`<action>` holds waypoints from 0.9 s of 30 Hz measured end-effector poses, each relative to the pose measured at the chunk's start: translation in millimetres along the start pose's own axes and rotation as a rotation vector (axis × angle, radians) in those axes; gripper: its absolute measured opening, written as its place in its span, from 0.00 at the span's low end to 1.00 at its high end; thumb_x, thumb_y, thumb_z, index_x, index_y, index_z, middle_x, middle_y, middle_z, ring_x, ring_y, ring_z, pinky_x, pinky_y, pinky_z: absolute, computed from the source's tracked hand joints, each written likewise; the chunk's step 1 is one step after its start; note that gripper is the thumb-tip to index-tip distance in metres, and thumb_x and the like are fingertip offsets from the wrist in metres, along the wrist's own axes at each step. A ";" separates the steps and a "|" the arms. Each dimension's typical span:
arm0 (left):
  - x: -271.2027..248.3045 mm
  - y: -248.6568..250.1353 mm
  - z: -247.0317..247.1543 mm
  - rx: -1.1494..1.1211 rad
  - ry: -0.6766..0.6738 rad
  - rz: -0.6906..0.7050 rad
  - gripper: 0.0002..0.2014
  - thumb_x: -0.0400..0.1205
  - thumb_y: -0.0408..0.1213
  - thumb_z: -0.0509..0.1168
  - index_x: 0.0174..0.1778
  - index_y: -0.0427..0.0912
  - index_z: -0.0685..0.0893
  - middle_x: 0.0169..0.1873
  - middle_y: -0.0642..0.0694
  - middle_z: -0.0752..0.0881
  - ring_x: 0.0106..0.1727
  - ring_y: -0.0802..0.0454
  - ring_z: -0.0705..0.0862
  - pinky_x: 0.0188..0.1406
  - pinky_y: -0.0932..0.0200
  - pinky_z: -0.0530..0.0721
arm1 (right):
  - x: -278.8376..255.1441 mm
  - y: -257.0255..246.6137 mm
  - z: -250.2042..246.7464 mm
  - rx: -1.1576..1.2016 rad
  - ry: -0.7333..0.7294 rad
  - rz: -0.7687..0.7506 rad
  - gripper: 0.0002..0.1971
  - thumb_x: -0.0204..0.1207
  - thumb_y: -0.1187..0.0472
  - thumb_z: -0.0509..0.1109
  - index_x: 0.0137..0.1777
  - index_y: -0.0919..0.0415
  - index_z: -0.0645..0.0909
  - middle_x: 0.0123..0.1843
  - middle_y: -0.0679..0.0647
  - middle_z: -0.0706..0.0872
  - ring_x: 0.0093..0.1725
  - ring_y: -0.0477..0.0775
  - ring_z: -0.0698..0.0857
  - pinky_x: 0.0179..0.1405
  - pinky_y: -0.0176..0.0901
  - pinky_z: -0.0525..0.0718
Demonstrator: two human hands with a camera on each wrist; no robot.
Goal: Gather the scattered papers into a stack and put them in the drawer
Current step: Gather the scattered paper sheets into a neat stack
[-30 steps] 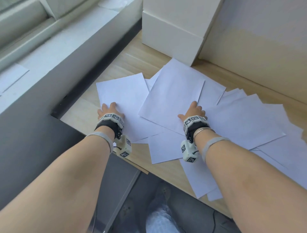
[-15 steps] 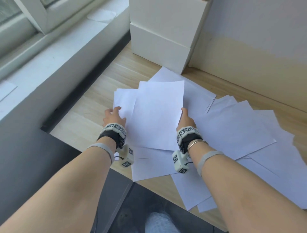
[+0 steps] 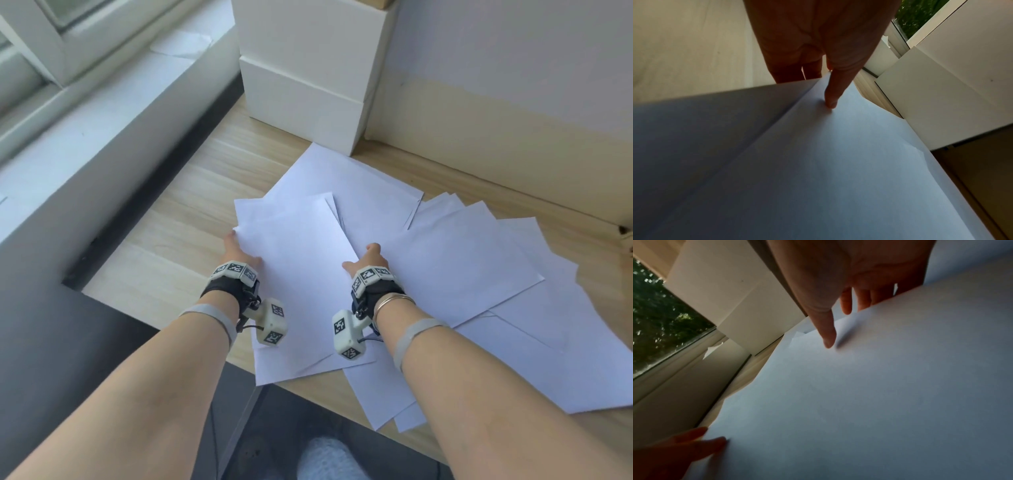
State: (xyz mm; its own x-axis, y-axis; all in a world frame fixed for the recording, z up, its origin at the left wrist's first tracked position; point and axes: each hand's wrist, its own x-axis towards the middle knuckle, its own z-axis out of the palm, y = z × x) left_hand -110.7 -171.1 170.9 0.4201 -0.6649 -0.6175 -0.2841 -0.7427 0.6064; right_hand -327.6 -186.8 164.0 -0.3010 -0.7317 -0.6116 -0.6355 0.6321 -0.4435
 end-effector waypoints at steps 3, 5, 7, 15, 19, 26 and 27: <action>-4.7 3.9 2.9 -0.029 -0.011 -0.017 0.37 0.78 0.27 0.65 0.81 0.40 0.55 0.76 0.37 0.71 0.73 0.39 0.75 0.67 0.50 0.72 | 3.6 1.0 -5.8 -0.080 -0.059 0.031 0.29 0.73 0.54 0.73 0.71 0.64 0.69 0.70 0.60 0.79 0.69 0.61 0.80 0.64 0.47 0.77; -5.9 6.3 4.2 -0.017 -0.037 -0.018 0.29 0.78 0.29 0.65 0.76 0.37 0.67 0.70 0.37 0.78 0.68 0.39 0.79 0.55 0.54 0.74 | 4.9 2.1 -7.1 -0.125 -0.094 0.017 0.27 0.73 0.53 0.72 0.69 0.67 0.74 0.69 0.62 0.81 0.67 0.61 0.81 0.64 0.46 0.78; -5.6 9.8 6.3 -0.044 -0.059 0.011 0.23 0.78 0.28 0.64 0.70 0.34 0.75 0.62 0.39 0.83 0.61 0.39 0.82 0.52 0.56 0.75 | 7.4 4.8 -8.3 -0.109 -0.125 -0.006 0.25 0.74 0.53 0.70 0.66 0.68 0.78 0.67 0.64 0.83 0.65 0.62 0.82 0.64 0.47 0.79; -1.5 27.7 8.1 -0.064 -0.090 0.004 0.24 0.78 0.24 0.64 0.71 0.31 0.70 0.69 0.33 0.78 0.68 0.35 0.79 0.60 0.49 0.76 | 12.5 15.8 -21.3 -0.033 -0.209 -0.095 0.24 0.75 0.57 0.69 0.69 0.64 0.74 0.68 0.59 0.82 0.66 0.60 0.82 0.66 0.44 0.77; -1.4 28.9 9.8 0.081 -0.028 -0.018 0.23 0.79 0.25 0.62 0.71 0.33 0.69 0.69 0.33 0.78 0.67 0.35 0.79 0.64 0.46 0.76 | 19.3 17.0 -32.7 -0.238 -0.209 -0.130 0.19 0.78 0.51 0.64 0.61 0.63 0.82 0.62 0.61 0.85 0.63 0.63 0.83 0.66 0.48 0.79; 7.0 24.5 18.6 0.057 0.066 -0.001 0.20 0.77 0.26 0.60 0.66 0.33 0.73 0.63 0.31 0.81 0.49 0.38 0.78 0.53 0.50 0.76 | 59.1 3.9 -87.6 -0.209 -0.022 -0.170 0.10 0.77 0.63 0.62 0.38 0.59 0.83 0.55 0.60 0.90 0.57 0.60 0.87 0.64 0.47 0.82; 8.4 24.0 20.3 0.045 0.071 0.001 0.19 0.77 0.26 0.60 0.65 0.32 0.73 0.61 0.31 0.82 0.47 0.40 0.77 0.51 0.50 0.76 | 64.8 0.0 -93.2 -0.236 0.007 -0.175 0.10 0.77 0.63 0.62 0.46 0.61 0.85 0.58 0.60 0.89 0.60 0.61 0.86 0.63 0.45 0.82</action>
State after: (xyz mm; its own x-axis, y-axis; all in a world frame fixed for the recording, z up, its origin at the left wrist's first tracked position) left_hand -131.5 -196.0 170.1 0.4795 -0.6597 -0.5787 -0.3228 -0.7458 0.5827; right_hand -413.3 -258.0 185.4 -0.1761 -0.8266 -0.5345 -0.8256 0.4197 -0.3771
